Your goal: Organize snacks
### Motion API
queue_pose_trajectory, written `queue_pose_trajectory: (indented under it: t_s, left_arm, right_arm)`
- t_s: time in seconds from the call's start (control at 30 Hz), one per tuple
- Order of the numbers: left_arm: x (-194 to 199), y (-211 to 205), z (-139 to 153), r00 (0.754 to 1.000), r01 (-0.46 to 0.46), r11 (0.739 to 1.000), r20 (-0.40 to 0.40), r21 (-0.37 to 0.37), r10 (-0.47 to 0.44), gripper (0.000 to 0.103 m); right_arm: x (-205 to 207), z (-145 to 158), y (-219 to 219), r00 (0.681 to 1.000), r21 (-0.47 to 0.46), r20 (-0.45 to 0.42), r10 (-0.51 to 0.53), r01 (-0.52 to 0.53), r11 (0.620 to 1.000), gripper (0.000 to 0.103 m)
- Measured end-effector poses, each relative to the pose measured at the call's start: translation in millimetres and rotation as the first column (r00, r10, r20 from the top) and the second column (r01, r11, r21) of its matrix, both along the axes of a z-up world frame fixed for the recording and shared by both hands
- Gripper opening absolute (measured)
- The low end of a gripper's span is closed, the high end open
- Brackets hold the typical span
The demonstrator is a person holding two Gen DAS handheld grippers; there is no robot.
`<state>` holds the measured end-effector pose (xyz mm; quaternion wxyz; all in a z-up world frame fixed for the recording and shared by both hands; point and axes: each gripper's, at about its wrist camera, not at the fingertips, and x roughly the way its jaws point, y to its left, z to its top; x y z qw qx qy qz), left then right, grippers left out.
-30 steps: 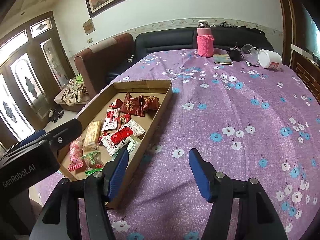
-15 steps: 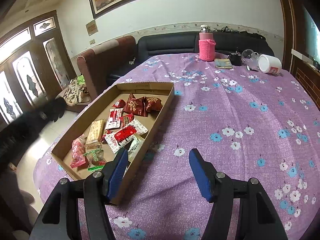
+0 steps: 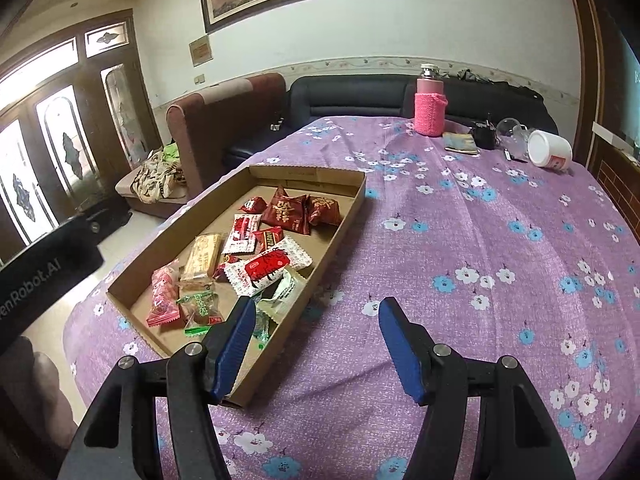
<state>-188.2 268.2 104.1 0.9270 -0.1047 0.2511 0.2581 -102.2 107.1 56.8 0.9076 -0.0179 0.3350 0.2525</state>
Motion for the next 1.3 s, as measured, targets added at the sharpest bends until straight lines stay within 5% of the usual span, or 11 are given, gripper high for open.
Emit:
queue_pose_trajectory:
  t_s: [0.43, 1.3]
  left_arm:
    - [15.4, 9.6, -24.4, 0.994, 0.055, 0.988, -0.085, -0.148, -0.068, 0.103]
    - [21.9, 15.1, -36.0, 0.99, 0.052, 0.977, -0.12, -0.206, -0.078, 0.103]
  right_arm:
    - [2.2, -5.2, 7.9, 1.0, -0.031, 0.0, 0.006, -0.006, 1.0, 0.069]
    - [2.3, -10.6, 17.4, 1.0, -0.067, 0.002, 0.017, -0.017, 0.998, 0.073]
